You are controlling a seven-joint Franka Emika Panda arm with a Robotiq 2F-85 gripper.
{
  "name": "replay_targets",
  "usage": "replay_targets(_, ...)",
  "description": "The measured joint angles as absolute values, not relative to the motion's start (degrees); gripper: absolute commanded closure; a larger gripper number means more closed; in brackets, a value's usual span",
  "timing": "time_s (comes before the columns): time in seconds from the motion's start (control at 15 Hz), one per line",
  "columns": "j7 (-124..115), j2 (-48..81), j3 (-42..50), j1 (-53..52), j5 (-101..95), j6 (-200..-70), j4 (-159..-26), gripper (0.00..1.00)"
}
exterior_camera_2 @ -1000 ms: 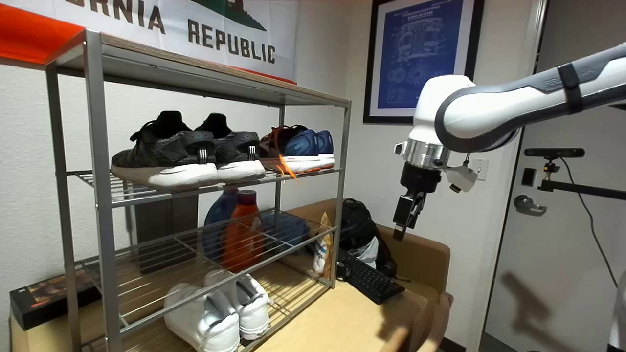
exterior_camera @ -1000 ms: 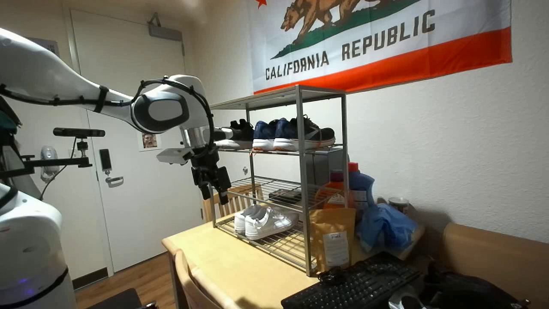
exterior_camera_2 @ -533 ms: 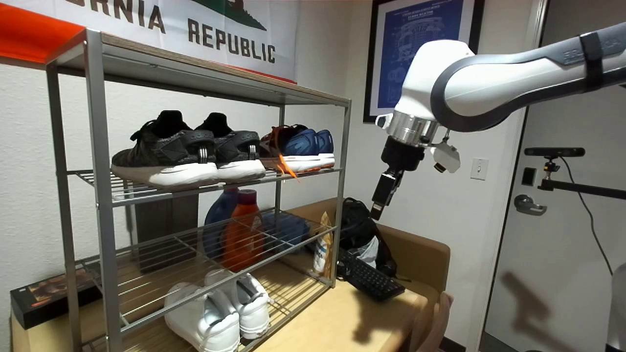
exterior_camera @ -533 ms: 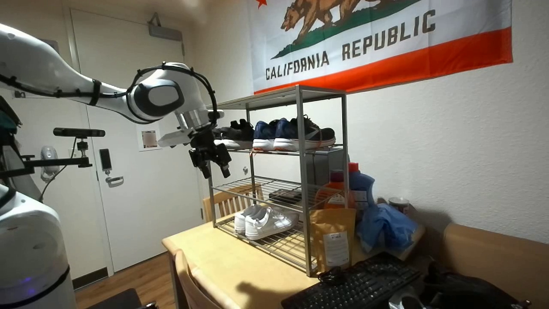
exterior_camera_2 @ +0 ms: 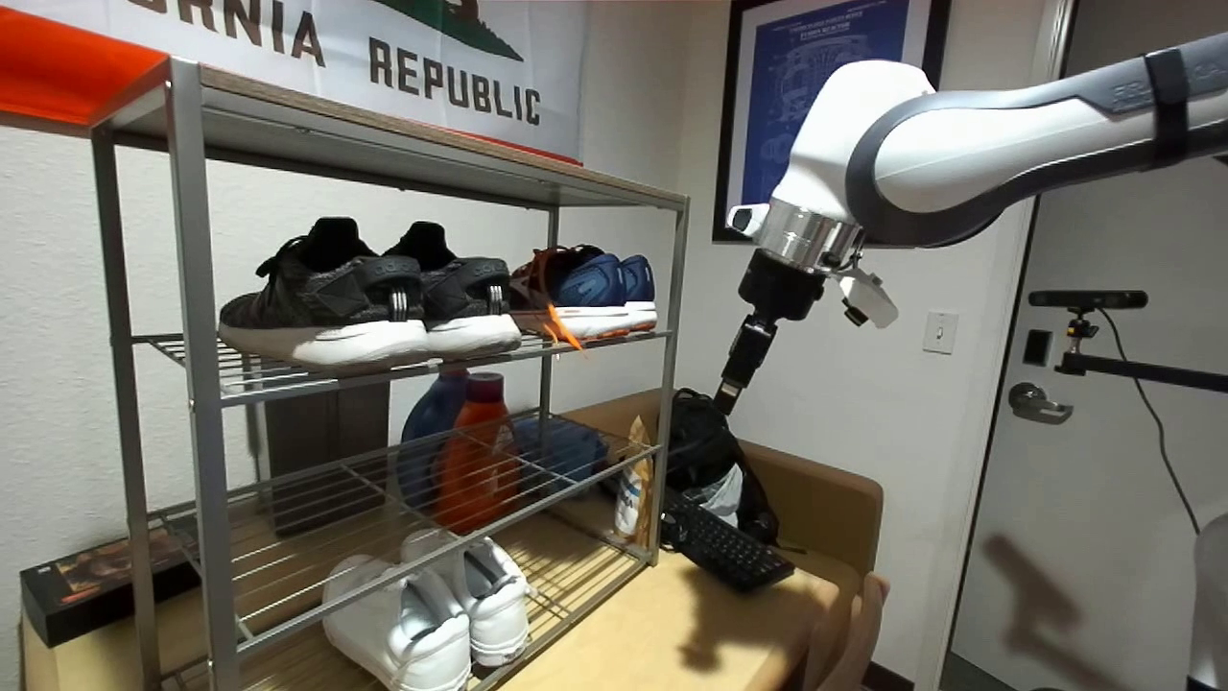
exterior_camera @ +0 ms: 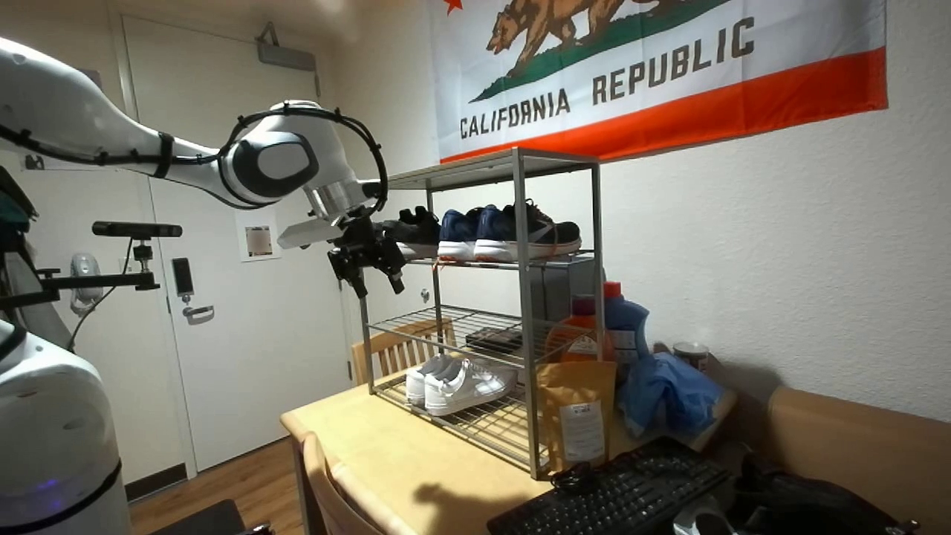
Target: Move the black shoe from the third shelf and put it on top of the shoe rack
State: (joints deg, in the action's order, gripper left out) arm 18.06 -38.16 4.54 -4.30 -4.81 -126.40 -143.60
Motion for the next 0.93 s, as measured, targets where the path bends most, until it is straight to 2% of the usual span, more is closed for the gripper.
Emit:
replay_targets(0.47,17.00,-38.09,6.66,-4.97,0.24,-136.10,-144.68,0.00)
replay_targets(0.93,17.54,-38.01,6.56,-4.98,0.24,-136.79,-145.30,0.00)
